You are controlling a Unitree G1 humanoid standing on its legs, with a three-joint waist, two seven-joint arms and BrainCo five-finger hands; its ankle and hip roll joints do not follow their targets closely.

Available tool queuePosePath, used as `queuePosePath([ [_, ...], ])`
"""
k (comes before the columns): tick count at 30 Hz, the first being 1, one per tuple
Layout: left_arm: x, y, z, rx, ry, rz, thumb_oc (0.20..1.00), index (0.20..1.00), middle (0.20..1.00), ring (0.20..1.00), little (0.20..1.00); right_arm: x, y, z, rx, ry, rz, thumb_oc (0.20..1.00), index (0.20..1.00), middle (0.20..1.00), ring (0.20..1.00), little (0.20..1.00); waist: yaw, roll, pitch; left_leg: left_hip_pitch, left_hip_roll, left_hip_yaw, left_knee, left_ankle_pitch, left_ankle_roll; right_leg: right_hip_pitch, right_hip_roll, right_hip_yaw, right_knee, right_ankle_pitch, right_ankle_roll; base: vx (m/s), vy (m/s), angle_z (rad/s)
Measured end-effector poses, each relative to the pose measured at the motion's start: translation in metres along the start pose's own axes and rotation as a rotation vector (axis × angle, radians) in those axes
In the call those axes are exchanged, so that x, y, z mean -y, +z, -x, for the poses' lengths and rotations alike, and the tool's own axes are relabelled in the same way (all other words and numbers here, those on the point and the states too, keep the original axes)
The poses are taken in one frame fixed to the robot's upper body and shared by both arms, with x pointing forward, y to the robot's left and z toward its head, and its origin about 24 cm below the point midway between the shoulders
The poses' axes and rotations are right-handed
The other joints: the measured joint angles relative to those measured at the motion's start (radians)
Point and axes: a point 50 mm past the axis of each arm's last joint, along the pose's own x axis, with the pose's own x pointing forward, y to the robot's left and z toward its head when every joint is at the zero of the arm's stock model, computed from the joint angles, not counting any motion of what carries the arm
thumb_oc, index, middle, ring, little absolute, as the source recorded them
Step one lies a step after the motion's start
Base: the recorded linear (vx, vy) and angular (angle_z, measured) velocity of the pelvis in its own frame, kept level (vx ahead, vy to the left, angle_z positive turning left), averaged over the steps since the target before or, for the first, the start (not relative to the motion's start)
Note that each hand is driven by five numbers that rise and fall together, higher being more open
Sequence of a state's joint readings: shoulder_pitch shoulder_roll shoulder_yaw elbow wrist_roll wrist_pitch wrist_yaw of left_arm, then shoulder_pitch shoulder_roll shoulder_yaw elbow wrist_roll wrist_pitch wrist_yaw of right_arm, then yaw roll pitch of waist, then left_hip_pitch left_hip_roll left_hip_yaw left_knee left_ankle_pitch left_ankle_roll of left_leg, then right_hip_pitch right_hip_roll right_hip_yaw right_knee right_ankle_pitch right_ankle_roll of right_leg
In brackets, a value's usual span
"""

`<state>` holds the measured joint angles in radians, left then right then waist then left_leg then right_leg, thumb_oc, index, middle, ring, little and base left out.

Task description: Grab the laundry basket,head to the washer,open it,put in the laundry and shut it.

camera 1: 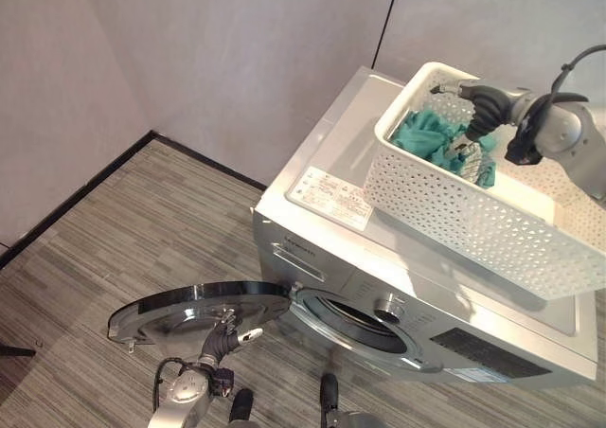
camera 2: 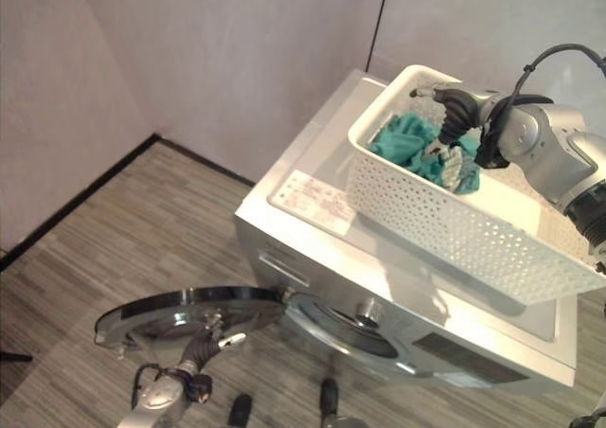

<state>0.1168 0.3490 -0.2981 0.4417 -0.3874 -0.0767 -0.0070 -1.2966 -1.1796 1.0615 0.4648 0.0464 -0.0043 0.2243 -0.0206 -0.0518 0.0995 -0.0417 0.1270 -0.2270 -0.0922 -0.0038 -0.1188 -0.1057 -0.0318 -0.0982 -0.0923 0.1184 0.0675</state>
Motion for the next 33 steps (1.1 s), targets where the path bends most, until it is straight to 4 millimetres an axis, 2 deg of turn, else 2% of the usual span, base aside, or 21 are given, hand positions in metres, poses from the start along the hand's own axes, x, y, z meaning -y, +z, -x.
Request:
queuePosePath([
  [8,-0.001,0.000,0.001,0.001,0.002,-0.004,1.000,1.000,1.000,1.000,1.000,-0.019,-0.007,-0.012,-0.045,0.046,-0.046,1.000,1.000,1.000,1.000,1.000,0.009,-0.002,0.001,-0.043,0.001,0.002,0.000,0.004,-0.005,-0.042,0.001,0.002,0.000,0.009,-0.005,-0.04,-0.020,-0.01],
  [10,-0.002,0.002,0.001,0.007,0.001,-0.010,1.000,1.000,1.000,1.000,1.000,-0.024,-0.014,-0.016,-0.086,0.052,-0.066,1.000,1.000,1.000,1.000,1.000,0.012,-0.003,0.001,-0.068,0.001,-0.006,0.000,0.009,-0.011,-0.065,0.002,-0.004,0.000,0.012,-0.005,-0.07,-0.037,0.10],
  [12,-0.003,0.006,-0.001,0.015,-0.004,-0.027,1.000,1.000,1.000,1.000,1.000,-0.031,-0.032,-0.019,-0.183,0.067,-0.082,1.000,1.000,1.000,1.000,1.000,0.026,-0.004,0.008,-0.107,0.003,-0.013,0.001,0.020,-0.016,-0.098,0.002,-0.018,0.000,0.019,-0.008,-0.05,-0.036,0.15],
  [15,-0.004,0.006,0.000,0.010,-0.014,-0.052,1.000,1.000,1.000,1.000,1.000,-0.027,-0.046,-0.016,-0.250,0.044,-0.090,1.000,1.000,1.000,1.000,1.000,0.050,0.001,0.020,-0.124,0.005,-0.015,0.001,0.025,-0.019,-0.112,0.005,-0.021,0.000,0.021,-0.011,-0.06,-0.050,0.04],
  [17,-0.003,0.010,0.000,0.025,-0.019,-0.055,1.000,1.000,1.000,1.000,1.000,-0.023,-0.058,-0.013,-0.313,0.018,-0.106,1.000,1.000,1.000,1.000,1.000,0.060,-0.010,0.033,-0.142,0.005,-0.031,0.007,0.028,-0.023,-0.121,0.006,-0.030,0.000,0.020,-0.010,-0.05,-0.056,0.15],
  [20,-0.001,0.017,-0.002,0.053,-0.028,-0.052,1.000,1.000,1.000,1.000,1.000,-0.023,-0.066,-0.007,-0.338,0.025,-0.099,1.000,1.000,1.000,1.000,1.000,0.060,-0.030,0.042,-0.172,0.007,-0.047,0.013,0.031,-0.029,-0.140,0.007,-0.046,0.000,0.013,-0.005,-0.03,-0.030,0.16],
  [21,-0.001,0.019,-0.001,0.061,-0.033,-0.054,1.000,1.000,1.000,1.000,1.000,-0.021,-0.066,-0.005,-0.336,0.018,-0.097,0.843,0.843,0.843,0.843,0.843,0.063,-0.030,0.051,-0.179,0.008,-0.049,0.014,0.032,-0.030,-0.145,0.009,-0.047,0.000,0.015,-0.006,-0.02,-0.033,0.05],
  [22,0.001,0.018,-0.002,0.059,-0.040,-0.056,1.000,1.000,1.000,1.000,1.000,-0.019,-0.066,-0.003,-0.329,0.019,-0.095,0.200,0.200,0.200,0.200,0.200,0.061,-0.034,0.055,-0.189,0.008,-0.052,0.017,0.032,-0.030,-0.153,0.009,-0.048,0.000,0.016,-0.007,-0.02,-0.033,0.03],
  [26,0.005,0.023,-0.005,0.071,-0.058,-0.065,1.000,1.000,1.000,1.000,1.000,-0.023,-0.072,0.004,-0.325,0.007,-0.145,0.200,0.200,0.200,0.200,0.200,0.062,-0.033,0.056,-0.192,0.009,-0.051,0.017,0.033,-0.032,-0.158,0.010,-0.047,0.000,0.018,-0.009,0.00,0.000,0.00],
  [33,0.012,0.044,-0.017,0.132,-0.066,-0.075,1.000,1.000,1.000,1.000,1.000,-0.011,-0.071,0.005,-0.300,-0.075,-0.286,0.200,0.200,0.200,0.200,0.200,0.058,-0.033,0.057,-0.182,0.010,-0.039,0.016,0.033,-0.031,-0.155,0.010,-0.040,0.000,0.031,-0.021,0.00,0.018,-0.04],
])
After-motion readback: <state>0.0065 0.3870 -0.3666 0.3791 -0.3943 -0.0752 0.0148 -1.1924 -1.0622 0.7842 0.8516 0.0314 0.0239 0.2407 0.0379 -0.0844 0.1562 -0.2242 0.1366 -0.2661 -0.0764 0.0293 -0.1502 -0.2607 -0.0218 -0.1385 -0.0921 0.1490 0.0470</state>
